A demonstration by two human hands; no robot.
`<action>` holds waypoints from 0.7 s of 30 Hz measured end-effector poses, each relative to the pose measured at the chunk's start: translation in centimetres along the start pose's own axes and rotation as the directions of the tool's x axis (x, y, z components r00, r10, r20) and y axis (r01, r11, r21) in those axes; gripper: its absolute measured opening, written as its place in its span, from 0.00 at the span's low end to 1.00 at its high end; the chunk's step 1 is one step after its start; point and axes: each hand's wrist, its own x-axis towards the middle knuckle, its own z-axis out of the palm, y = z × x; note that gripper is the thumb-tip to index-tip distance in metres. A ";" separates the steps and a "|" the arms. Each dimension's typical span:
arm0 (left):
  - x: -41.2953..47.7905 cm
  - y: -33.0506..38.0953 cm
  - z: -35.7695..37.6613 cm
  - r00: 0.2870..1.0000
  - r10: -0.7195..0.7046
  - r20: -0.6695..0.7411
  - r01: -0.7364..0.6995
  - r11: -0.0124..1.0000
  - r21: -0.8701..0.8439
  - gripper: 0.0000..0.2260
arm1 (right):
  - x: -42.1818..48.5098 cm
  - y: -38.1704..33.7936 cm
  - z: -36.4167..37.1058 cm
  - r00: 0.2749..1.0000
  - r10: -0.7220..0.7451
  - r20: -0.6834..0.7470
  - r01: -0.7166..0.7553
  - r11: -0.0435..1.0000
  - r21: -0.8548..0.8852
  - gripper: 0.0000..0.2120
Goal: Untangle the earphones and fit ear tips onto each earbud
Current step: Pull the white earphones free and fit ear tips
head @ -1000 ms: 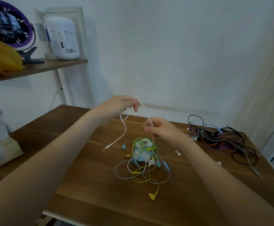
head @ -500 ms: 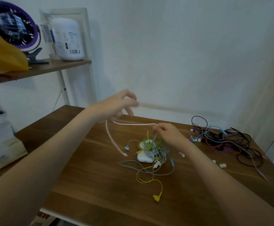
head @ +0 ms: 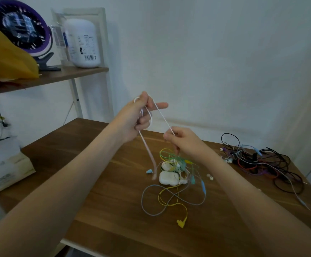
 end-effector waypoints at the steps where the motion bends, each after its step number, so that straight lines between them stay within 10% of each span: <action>1: 0.0 0.3 0.2 0.999 0.028 -0.021 -0.030 0.997 -0.075 0.18 | 0.0 0.4 0.3 0.998 0.025 0.050 -0.022 0.999 -0.045 0.08; 11: -0.4 3.1 -2.2 0.905 0.117 -0.408 -0.215 0.955 -0.203 0.18 | -0.5 3.4 0.0 0.984 0.138 0.112 -0.112 0.971 -0.210 0.13; 21: 0.2 -0.7 -3.6 0.905 0.003 -0.425 0.233 0.833 0.503 0.12 | 0.9 -0.9 1.2 0.987 -0.154 -0.044 0.142 0.969 -0.202 0.14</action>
